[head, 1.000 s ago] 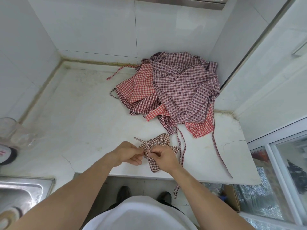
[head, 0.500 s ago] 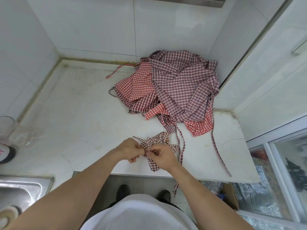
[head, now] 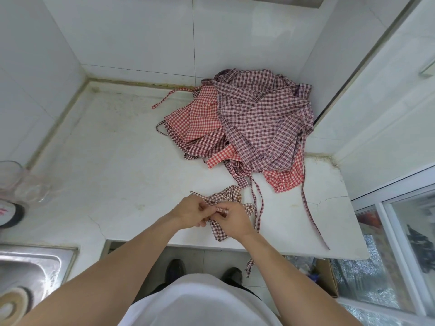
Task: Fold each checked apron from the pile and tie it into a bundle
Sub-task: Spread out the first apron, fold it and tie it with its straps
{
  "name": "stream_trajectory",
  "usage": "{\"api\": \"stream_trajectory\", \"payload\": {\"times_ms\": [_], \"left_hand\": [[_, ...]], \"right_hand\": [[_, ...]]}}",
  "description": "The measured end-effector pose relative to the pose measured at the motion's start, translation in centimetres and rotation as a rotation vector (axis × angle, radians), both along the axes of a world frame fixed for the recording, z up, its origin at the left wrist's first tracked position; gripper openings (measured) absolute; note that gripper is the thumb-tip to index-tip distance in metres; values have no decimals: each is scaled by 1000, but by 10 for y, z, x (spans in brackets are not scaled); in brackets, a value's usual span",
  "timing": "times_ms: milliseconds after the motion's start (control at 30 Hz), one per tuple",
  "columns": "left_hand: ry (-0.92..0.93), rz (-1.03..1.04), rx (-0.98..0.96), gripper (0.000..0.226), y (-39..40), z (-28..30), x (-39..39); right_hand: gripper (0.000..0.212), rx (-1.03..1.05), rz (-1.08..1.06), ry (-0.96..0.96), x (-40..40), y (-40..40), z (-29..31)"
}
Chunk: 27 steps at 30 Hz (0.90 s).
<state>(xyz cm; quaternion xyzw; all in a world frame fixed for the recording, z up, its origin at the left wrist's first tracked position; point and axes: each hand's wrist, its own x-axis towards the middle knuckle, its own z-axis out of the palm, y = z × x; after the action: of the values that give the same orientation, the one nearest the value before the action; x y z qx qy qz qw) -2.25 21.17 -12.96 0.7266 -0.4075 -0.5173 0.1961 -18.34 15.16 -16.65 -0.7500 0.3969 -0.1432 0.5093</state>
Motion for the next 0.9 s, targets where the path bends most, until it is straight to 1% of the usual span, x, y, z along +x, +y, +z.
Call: {"api": "stream_trajectory", "payload": {"times_ms": [67, 100, 167, 233, 400, 500, 600, 667, 800, 900], "left_hand": [[92, 122, -63, 16, 2, -4, 1], [144, 179, -79, 13, 3, -5, 2], [230, 260, -71, 11, 7, -6, 3], [264, 281, -41, 13, 10, -7, 4], [131, 102, -12, 12, 11, -8, 5], [15, 26, -42, 7, 4, -3, 0], [-144, -33, -63, 19, -2, -4, -5], [-217, -61, -67, 22, -3, -6, -6], [-210, -98, -100, 17, -2, -7, -3], [-206, -123, -113, 19, -2, -5, 3]], "right_hand": [[12, 13, -13, -14, 0, 0, 1], [12, 22, -14, -13, 0, -1, 1], [11, 54, -29, -10, 0, -2, 3], [9, 87, -56, -8, 0, -3, 6], [25, 104, -40, 53, 4, -5, 14], [20, 184, -47, 87, 8, -10, 20], [17, 296, -52, 85, 11, -15, 24], [13, 348, -71, 84, 10, -18, 24], [11, 325, -95, 118, 9, -19, 22], [13, 285, -123, 115, 9, -16, 21]]}}
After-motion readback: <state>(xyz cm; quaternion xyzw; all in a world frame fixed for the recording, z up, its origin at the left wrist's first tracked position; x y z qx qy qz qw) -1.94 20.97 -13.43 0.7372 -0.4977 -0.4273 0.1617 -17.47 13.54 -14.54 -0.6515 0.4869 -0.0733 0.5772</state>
